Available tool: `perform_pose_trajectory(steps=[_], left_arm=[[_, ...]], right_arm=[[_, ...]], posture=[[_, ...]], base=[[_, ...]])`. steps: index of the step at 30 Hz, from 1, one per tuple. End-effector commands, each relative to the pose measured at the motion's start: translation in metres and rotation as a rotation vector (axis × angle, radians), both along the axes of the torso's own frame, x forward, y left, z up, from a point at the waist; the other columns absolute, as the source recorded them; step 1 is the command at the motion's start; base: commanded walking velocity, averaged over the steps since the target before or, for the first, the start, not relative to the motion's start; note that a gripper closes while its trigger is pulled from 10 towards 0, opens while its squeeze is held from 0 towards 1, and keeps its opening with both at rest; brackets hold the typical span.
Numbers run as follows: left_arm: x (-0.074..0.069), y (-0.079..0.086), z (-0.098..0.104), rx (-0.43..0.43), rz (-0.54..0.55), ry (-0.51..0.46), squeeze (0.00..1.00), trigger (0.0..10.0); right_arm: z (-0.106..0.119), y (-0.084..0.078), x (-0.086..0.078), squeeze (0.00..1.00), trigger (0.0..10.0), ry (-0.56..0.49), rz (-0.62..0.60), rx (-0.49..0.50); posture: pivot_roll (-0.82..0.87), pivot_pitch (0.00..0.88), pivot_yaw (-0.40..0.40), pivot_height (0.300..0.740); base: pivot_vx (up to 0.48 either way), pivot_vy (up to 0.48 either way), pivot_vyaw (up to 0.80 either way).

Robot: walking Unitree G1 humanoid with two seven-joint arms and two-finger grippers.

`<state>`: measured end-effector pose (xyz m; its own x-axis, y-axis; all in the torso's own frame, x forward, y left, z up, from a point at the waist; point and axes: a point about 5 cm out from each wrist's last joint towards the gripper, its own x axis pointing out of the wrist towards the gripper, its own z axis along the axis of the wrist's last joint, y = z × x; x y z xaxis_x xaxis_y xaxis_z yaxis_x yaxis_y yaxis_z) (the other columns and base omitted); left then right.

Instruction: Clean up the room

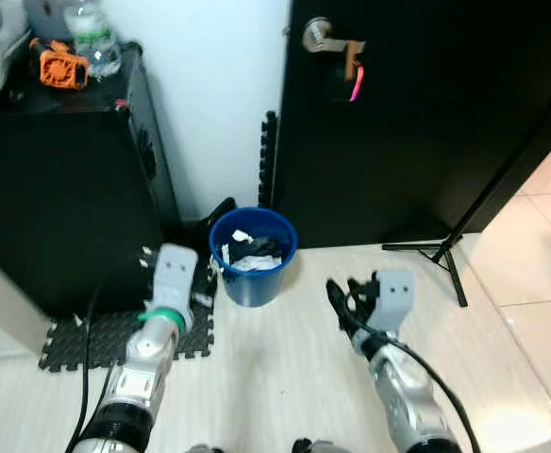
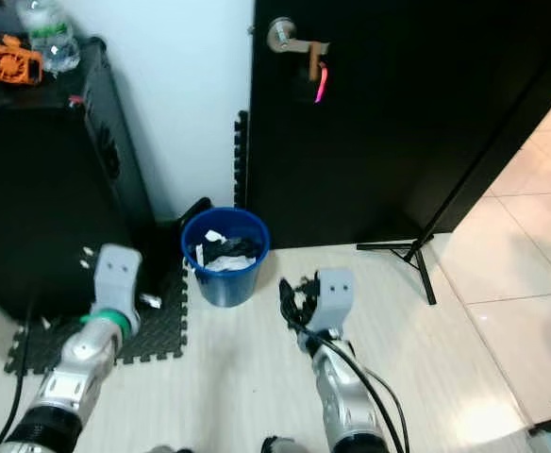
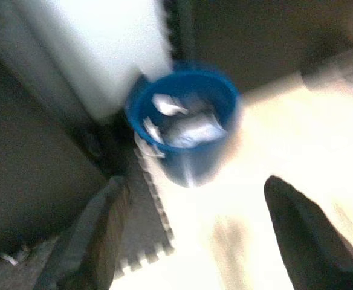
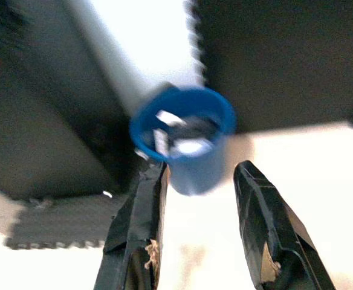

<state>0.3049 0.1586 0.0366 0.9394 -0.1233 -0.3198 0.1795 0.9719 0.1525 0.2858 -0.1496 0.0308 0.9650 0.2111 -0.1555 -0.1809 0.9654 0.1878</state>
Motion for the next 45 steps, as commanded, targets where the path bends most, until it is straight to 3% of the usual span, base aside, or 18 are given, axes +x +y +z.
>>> perform_pose_trajectory(steps=[1, 5, 7, 9, 11, 12, 14, 20, 25, 35, 45], left_arm=[[-0.018, 0.004, -0.028, 0.044, -0.024, 0.128, 0.0, 10.0], [-0.035, 0.014, -0.049, 0.1, -0.018, 0.218, 0.0, 10.0], [-0.05, 0.024, -0.065, 0.147, 0.001, 0.3, 0.0, 10.0], [-0.05, 0.024, -0.065, 0.147, 0.001, 0.3, 0.0, 10.0], [-0.067, 0.031, -0.079, 0.187, 0.01, 0.375, 0.0, 10.0], [-0.067, 0.031, -0.079, 0.187, 0.01, 0.375, 0.0, 10.0], [-0.081, 0.035, -0.09, 0.19, 0.028, 0.439, 0.0, 10.0], [-0.095, 0.04, -0.1, 0.218, 0.039, 0.491, 0.0, 10.0], [-0.115, 0.043, -0.112, 0.363, -0.088, 0.537, 0.0, 10.0], [-0.118, 0.044, -0.113, 0.302, -0.111, 0.56, 0.0, 10.0], [-0.107, 0.039, -0.108, 0.331, -0.158, 0.525, 0.0, 10.0]], right_arm=[[-0.032, -0.012, -0.021, 0.0, 10.0, 0.144, -0.037, -0.036], [-0.055, -0.019, -0.039, 0.0, 10.0, 0.259, -0.043, -0.071], [-0.074, -0.024, -0.06, 0.0, 10.0, 0.371, -0.035, -0.103], [-0.074, -0.024, -0.06, 0.0, 10.0, 0.371, -0.035, -0.103], [-0.093, -0.027, -0.083, 0.0, 10.0, 0.494, -0.011, -0.147], [-0.093, -0.027, -0.083, 0.0, 10.0, 0.494, -0.011, -0.147], [-0.108, -0.026, -0.105, 0.0, 10.0, 0.602, 0.05, -0.224], [-0.116, -0.02, -0.117, 0.0, 10.0, 0.652, 0.153, -0.286], [-0.118, -0.016, -0.119, 0.0, 10.0, 0.678, 0.223, -0.32], [-0.119, -0.03, -0.122, 0.0, 10.0, 0.715, 0.082, -0.254], [-0.125, -0.023, -0.133, 0.0, 10.0, 0.757, 0.071, -0.208]], posture=[[-0.02, 0.035, 0.022, 0.72], [-0.02, 0.029, 0.019, 0.72], [-0.01, 0.023, 0.013, 0.72], [-0.01, 0.023, 0.013, 0.72], [-0.01, 0.016, 0.005, 0.72], [-0.01, 0.016, 0.005, 0.72], [0.0, 0.011, 0.002, 0.72], [0.01, 0.007, -0.005, 0.72], [0.01, 0.014, -0.023, 0.72], [0.01, 0.018, -0.012, 0.72], [0.0, 0.023, 0.019, 0.72]], base=[[0.0, 0.0, -0.8], [0.0, 0.0, -0.8], [0.0, 0.0, -0.8], [0.0, 0.0, -0.8], [0.0, 0.0, -0.8], [0.0, 0.0, -0.8], [0.0, 0.0, -0.8], [0.0, 0.0, -0.79], [0.0, 0.0, -0.79], [0.0, 0.0, -0.78], [0.0, 0.0, -0.78]])
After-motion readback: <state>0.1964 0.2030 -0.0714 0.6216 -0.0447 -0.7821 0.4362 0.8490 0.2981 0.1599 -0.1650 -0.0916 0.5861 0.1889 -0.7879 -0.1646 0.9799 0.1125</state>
